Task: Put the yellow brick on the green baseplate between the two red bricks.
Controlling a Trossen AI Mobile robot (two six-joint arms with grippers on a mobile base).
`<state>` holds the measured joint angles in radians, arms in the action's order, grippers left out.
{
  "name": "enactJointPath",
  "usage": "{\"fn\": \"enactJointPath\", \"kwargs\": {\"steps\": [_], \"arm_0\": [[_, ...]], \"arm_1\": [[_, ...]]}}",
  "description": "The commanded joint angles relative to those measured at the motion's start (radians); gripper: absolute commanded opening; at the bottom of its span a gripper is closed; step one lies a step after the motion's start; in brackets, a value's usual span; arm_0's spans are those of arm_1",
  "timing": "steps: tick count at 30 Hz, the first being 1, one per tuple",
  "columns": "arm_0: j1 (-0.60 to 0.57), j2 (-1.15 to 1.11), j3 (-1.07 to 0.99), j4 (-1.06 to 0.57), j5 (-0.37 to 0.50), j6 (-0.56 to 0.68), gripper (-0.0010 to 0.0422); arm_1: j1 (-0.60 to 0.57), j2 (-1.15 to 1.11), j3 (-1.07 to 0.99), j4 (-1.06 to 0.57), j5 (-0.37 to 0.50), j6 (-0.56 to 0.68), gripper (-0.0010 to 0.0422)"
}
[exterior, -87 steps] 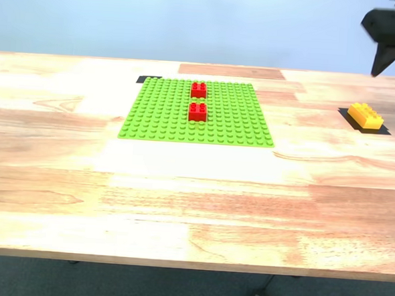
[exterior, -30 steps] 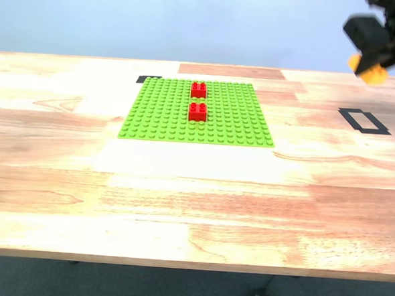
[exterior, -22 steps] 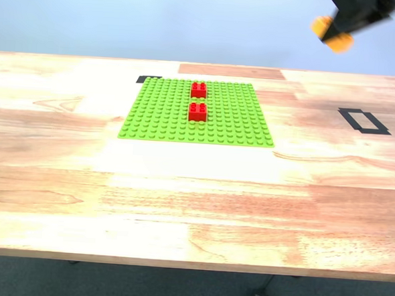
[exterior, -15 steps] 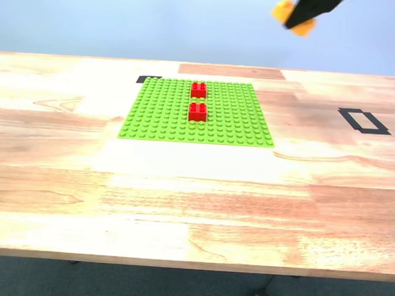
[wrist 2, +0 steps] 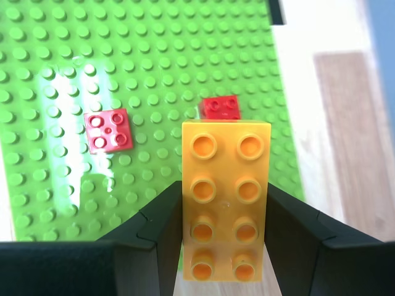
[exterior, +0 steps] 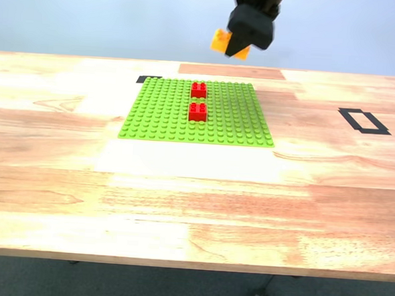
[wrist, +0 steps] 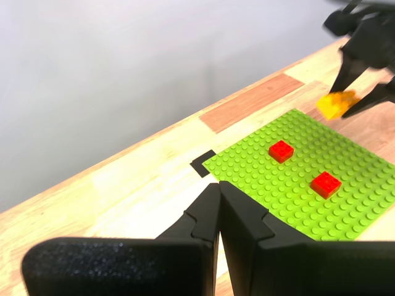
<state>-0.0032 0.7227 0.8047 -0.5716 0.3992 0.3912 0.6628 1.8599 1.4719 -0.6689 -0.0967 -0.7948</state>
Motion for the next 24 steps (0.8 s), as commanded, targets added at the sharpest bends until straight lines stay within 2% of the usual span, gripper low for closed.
{"fn": "enactJointPath", "kwargs": {"steps": [1,4,10,24], "arm_0": [[0.000,0.000,0.000,-0.001,0.000,0.001,0.0000],[0.000,0.000,0.000,0.002,0.000,0.001,0.0000],[0.000,0.000,0.000,0.001,0.000,0.001,0.0000],[0.000,0.000,0.000,0.002,0.000,0.001,0.0000]], "arm_1": [[0.022,0.076,0.079,-0.068,0.000,-0.053,0.0059],[0.039,0.149,0.158,-0.145,0.000,-0.105,0.0059],[0.053,0.251,0.249,-0.161,0.000,-0.113,0.0059],[0.069,0.344,0.259,-0.151,-0.006,-0.115,0.0059]]}}
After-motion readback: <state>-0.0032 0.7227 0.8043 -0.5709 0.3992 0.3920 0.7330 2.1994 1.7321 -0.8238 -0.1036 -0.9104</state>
